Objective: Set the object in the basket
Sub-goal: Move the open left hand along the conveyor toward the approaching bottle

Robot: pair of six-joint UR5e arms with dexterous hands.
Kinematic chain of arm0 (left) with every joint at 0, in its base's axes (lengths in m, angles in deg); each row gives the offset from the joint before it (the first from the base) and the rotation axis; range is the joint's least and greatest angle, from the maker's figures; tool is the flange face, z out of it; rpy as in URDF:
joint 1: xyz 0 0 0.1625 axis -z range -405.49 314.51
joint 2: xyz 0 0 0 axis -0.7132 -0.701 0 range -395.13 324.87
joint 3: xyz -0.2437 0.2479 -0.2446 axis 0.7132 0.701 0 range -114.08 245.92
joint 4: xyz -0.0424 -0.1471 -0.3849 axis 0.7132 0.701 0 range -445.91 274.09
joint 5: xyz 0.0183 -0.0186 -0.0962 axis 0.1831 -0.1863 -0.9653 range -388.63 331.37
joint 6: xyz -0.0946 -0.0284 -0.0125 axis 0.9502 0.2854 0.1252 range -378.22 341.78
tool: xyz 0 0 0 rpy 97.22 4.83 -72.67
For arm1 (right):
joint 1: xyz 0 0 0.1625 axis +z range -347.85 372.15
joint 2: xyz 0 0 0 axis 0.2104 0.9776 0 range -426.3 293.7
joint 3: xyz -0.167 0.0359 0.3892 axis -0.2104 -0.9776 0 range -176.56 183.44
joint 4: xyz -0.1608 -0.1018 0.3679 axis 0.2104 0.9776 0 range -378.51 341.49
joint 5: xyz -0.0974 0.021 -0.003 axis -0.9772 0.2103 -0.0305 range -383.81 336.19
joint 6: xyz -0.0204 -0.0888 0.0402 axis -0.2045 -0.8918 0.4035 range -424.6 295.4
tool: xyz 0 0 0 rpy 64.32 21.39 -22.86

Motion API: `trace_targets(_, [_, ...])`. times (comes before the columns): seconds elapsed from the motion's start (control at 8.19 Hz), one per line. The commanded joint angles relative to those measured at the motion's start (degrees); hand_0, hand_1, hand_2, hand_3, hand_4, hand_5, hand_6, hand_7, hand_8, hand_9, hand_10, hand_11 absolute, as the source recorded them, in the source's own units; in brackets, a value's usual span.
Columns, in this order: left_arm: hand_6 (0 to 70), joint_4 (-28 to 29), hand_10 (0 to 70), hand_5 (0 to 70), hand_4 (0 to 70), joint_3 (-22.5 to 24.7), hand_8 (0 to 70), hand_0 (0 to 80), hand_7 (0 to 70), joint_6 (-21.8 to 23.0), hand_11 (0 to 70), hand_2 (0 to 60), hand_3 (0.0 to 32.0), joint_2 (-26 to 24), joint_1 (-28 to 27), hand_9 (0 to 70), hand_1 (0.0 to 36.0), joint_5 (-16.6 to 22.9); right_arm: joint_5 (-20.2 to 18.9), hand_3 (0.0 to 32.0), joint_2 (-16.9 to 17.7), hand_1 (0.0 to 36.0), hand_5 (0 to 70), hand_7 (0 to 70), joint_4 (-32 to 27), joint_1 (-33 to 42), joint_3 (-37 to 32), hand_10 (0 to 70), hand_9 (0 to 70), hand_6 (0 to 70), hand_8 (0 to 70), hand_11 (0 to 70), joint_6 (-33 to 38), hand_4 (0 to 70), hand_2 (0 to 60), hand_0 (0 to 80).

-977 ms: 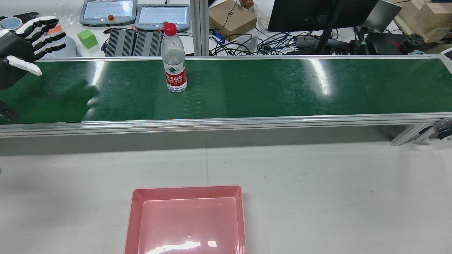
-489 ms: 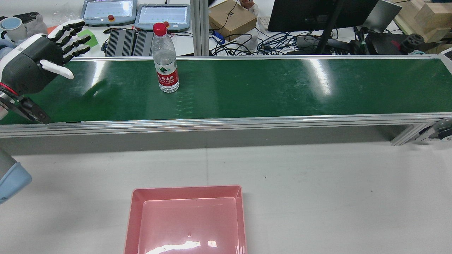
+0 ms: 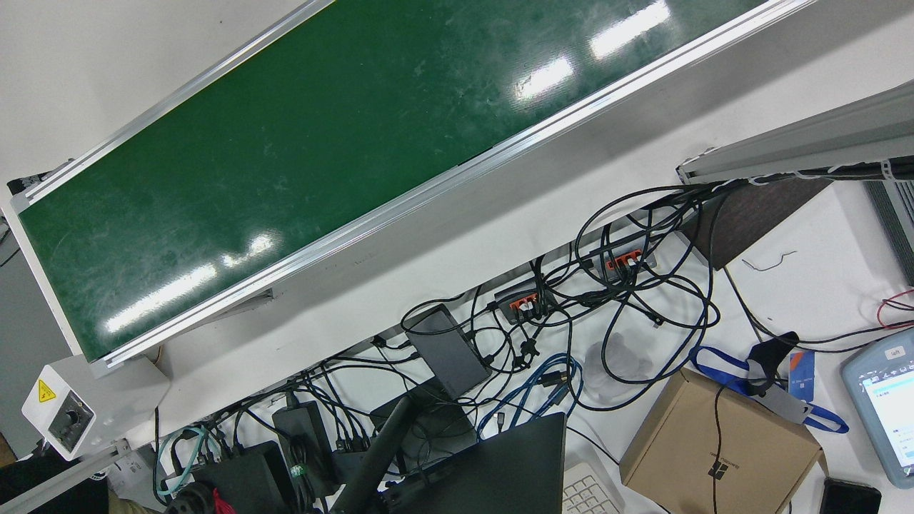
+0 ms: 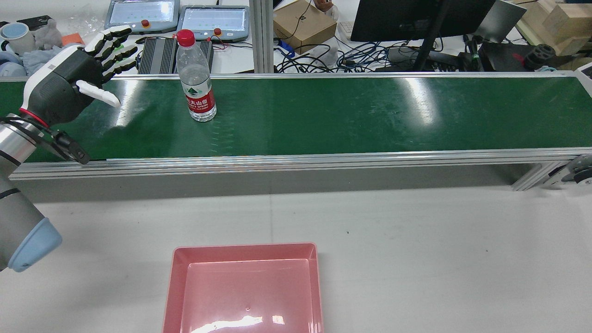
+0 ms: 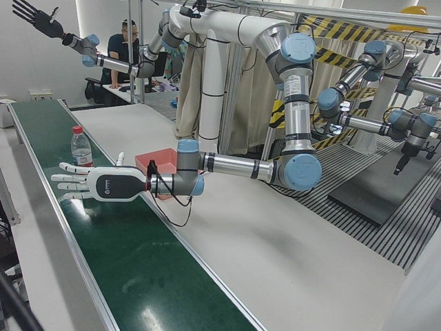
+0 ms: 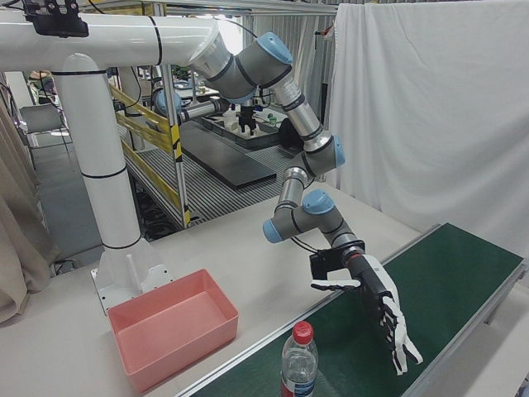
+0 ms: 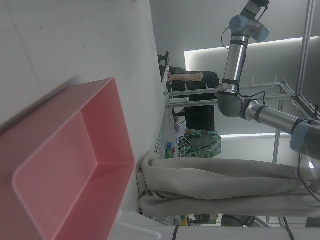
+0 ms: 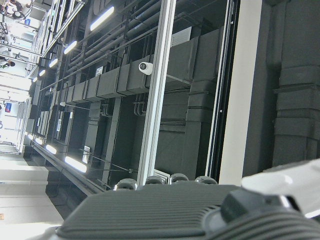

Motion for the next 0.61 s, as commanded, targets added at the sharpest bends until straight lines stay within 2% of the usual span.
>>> trace_targets(0.0, [5.9, 0.17, 7.6, 24.7, 4.4, -0.71, 10.9, 56.7, 2.7, -0.13, 12.5, 0.0, 7.8, -0.06, -0.37, 12.0, 4.7, -0.18, 0.00, 0.0, 0.00, 0.0, 0.0, 0.0, -0.03, 0.00, 0.00, 0.0, 0.0, 0.0, 0.0, 0.0, 0.00, 0.0, 0.0, 0.0])
trace_targets(0.49, [6.6, 0.17, 7.3, 25.2, 6.1, -3.44, 11.4, 57.2, 3.1, -0.49, 12.0, 0.0, 6.8, -3.57, -0.72, 12.7, 5.6, -0.09, 0.00, 0.0, 0.00, 0.0, 0.0, 0.0, -0.03, 0.00, 0.00, 0.0, 0.0, 0.0, 0.0, 0.0, 0.00, 0.0, 0.0, 0.0])
